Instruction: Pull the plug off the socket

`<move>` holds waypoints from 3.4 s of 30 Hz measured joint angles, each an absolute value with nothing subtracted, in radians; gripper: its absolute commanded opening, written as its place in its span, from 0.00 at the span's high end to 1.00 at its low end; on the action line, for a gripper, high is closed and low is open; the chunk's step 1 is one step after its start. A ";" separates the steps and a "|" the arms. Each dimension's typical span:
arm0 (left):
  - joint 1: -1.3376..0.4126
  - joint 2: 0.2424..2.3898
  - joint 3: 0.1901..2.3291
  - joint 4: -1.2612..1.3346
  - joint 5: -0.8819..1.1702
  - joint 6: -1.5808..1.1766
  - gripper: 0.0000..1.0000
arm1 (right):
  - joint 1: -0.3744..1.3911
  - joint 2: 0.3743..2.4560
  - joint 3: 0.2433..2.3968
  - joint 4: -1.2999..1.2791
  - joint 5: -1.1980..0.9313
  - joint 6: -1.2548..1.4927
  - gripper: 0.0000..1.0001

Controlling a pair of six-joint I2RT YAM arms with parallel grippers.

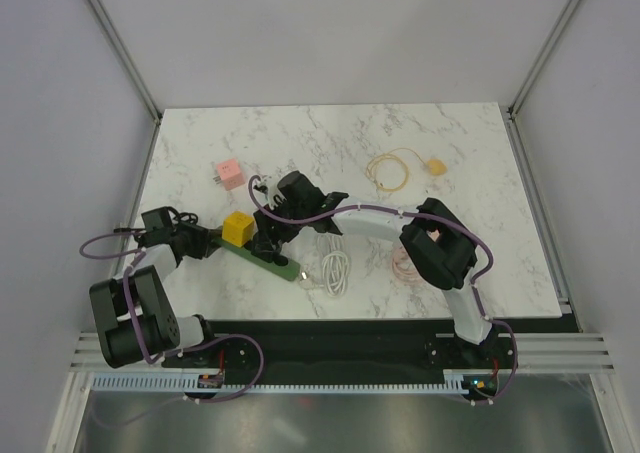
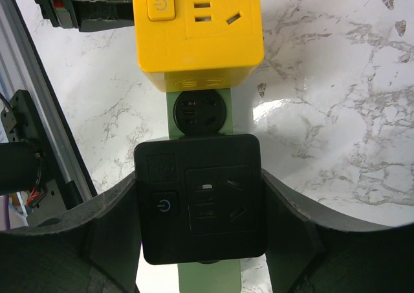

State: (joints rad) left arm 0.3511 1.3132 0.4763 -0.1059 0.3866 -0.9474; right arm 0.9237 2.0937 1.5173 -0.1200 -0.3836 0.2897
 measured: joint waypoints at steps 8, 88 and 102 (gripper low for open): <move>0.351 1.312 0.475 -0.100 0.388 -0.935 0.98 | 0.916 2.097 1.518 -0.120 -0.393 0.310 0.68; 0.188 1.075 0.413 -0.184 0.068 -0.976 0.98 | 0.926 2.093 1.559 -0.249 -0.369 0.247 1.00; 0.186 1.070 0.413 -0.177 0.075 -0.976 0.98 | 0.877 2.085 1.519 -0.184 -0.475 0.296 1.00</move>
State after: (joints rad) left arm 0.1864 1.0698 0.4126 -0.1772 0.0750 -0.9760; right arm 0.8772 2.0846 1.5188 -0.1841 -0.4751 0.2958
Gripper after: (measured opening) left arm 0.391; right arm 0.687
